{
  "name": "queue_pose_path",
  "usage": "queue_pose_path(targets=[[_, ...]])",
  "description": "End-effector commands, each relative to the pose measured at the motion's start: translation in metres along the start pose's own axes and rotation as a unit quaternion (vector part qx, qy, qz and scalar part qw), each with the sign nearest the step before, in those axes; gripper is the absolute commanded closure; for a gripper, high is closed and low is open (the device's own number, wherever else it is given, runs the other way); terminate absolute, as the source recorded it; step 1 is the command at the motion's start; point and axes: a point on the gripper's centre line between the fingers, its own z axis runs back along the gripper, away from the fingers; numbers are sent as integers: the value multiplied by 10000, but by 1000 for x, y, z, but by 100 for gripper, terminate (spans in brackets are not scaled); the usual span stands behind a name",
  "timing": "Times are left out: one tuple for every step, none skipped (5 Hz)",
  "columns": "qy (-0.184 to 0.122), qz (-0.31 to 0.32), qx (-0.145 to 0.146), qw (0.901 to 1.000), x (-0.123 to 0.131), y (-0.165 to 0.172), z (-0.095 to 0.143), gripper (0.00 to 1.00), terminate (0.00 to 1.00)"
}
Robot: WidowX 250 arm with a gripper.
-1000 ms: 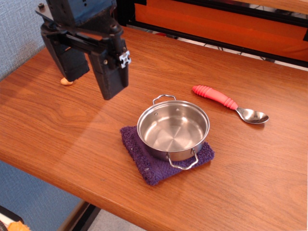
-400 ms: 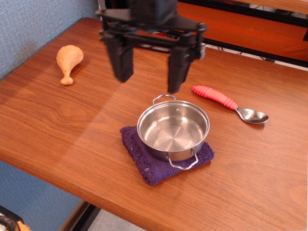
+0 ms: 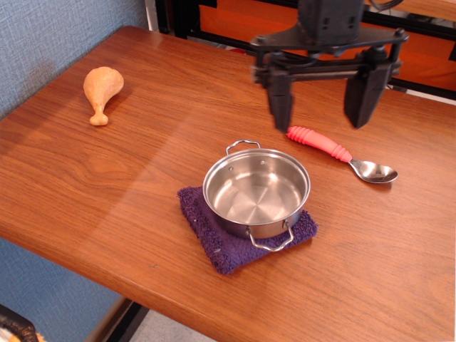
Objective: Move the spatula from the back to the side of the vessel
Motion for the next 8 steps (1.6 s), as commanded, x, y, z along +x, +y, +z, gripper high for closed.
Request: queue_pose_path(targets=[[-720, 1105, -723, 9886, 49, -41, -7, 0, 0], [-585, 1238, -798, 9874, 76, -48, -32, 0, 0], [-594, 1413, -808, 9849, 93, -55, -39, 0, 0], [-488, 1376, -749, 9864, 106, -60, -49, 0, 0], [-307, 1340, -528, 9891, 115, -62, -67, 0, 0], [-294, 1368, -299, 9897, 116, -52, -79, 0, 0], [-206, 1396, -176, 9898, 119, -45, -90, 0, 0], [-148, 1374, -71, 9904, 119, -45, -99, 0, 0]])
